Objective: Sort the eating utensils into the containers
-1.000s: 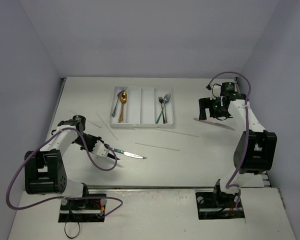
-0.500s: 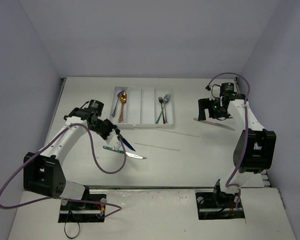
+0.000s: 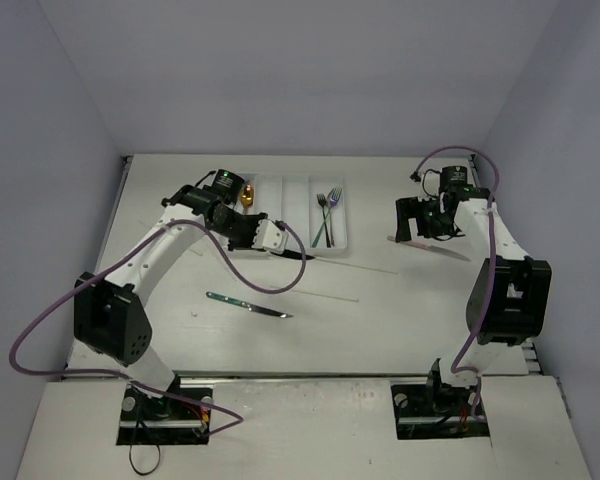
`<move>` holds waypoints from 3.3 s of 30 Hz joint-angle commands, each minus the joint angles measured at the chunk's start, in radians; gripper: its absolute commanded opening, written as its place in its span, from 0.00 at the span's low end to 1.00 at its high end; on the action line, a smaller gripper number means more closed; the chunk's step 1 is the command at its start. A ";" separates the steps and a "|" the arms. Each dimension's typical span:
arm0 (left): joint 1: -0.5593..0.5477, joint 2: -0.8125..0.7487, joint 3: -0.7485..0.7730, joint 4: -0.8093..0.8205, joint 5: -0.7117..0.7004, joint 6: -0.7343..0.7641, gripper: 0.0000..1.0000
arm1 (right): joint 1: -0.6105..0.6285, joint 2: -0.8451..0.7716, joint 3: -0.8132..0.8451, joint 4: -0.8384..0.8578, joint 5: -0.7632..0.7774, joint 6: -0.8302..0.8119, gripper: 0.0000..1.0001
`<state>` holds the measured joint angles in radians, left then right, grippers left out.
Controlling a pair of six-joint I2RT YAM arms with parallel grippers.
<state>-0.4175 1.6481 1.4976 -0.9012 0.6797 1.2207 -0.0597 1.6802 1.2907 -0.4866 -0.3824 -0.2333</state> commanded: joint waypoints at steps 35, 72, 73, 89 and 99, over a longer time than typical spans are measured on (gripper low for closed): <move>0.046 0.482 0.504 0.292 -0.601 -1.728 0.00 | -0.029 -0.011 0.007 -0.001 -0.016 -0.016 0.87; 0.063 0.400 0.495 0.331 -0.509 -1.677 0.66 | -0.046 -0.083 0.065 -0.006 0.056 -0.047 0.92; 0.064 0.380 0.498 0.331 -0.512 -1.667 0.66 | -0.046 -0.096 0.087 -0.006 0.075 -0.051 0.92; 0.061 -0.047 0.138 0.351 -0.357 -1.083 0.66 | -0.049 -0.186 0.178 -0.015 0.164 -0.127 1.00; 0.066 -0.250 -0.126 0.293 -0.102 -0.833 0.66 | -0.045 -0.089 0.180 -0.094 0.156 -0.328 1.00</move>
<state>-0.3514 1.5304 1.4361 -0.6029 0.4002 0.1807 -0.1043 1.5810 1.4471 -0.5508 -0.2180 -0.4753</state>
